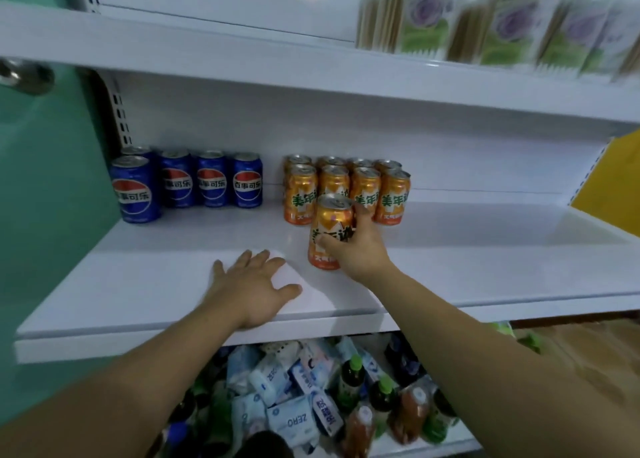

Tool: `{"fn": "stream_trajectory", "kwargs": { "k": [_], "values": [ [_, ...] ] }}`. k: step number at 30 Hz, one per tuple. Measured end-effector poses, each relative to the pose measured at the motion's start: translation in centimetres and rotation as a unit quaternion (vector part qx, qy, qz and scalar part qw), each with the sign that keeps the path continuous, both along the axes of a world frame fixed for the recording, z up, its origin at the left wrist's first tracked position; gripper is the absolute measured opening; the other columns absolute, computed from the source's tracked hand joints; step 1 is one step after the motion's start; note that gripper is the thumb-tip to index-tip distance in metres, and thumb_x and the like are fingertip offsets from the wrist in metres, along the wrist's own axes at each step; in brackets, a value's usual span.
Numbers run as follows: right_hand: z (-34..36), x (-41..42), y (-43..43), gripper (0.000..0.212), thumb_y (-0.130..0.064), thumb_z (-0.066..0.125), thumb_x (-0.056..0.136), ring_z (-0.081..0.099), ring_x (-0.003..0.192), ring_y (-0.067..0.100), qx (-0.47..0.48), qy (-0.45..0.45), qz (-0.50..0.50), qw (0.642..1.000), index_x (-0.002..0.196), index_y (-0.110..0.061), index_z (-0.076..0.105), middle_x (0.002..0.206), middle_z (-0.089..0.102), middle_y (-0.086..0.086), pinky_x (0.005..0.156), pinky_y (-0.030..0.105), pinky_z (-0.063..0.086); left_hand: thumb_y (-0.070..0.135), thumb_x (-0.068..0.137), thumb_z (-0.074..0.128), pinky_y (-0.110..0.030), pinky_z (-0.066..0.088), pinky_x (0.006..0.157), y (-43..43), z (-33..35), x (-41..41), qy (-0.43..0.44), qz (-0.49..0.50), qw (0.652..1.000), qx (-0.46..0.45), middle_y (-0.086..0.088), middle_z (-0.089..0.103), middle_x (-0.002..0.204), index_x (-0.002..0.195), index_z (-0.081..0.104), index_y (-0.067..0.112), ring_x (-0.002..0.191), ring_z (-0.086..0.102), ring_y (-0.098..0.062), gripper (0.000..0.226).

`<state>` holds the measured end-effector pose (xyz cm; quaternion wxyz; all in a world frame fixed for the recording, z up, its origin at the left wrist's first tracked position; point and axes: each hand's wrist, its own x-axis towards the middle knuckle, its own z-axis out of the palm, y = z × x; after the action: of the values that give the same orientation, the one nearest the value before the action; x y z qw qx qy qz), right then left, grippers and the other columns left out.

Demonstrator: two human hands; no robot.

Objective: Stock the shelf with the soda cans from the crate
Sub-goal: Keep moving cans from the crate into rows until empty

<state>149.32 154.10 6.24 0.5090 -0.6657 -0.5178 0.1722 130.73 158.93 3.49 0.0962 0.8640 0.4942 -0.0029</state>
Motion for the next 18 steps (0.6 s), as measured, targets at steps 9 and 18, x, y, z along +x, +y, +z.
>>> {"fn": "stream_trajectory", "kwargs": {
  "k": [9,18],
  "values": [
    [-0.3,-0.9,4.0,0.072,-0.026,0.072,0.086,0.051,0.124,0.023,0.008,-0.019,-0.002,1.0,0.146,-0.022,0.032,0.138,0.053,0.001,0.09,0.023,0.036,0.072,0.088,0.025,-0.055,-0.003,0.117,-0.1,0.0,0.0,-0.001,0.001,1.0,0.004,0.01,-0.002,0.162,0.152,0.01,0.037,0.148,-0.004,-0.015,0.074],
    [-0.6,-0.9,7.0,0.074,-0.032,0.07,0.087,0.048,0.129,0.025,-0.018,-0.006,-0.009,1.0,0.148,-0.029,0.028,0.142,0.05,0.0,0.106,0.04,0.042,0.072,0.088,0.023,-0.055,-0.003,0.117,0.0,-0.2,0.0,0.001,-0.002,1.0,0.007,0.011,-0.002,0.161,0.152,0.009,0.037,0.148,-0.006,-0.014,0.074]
  ]
}}
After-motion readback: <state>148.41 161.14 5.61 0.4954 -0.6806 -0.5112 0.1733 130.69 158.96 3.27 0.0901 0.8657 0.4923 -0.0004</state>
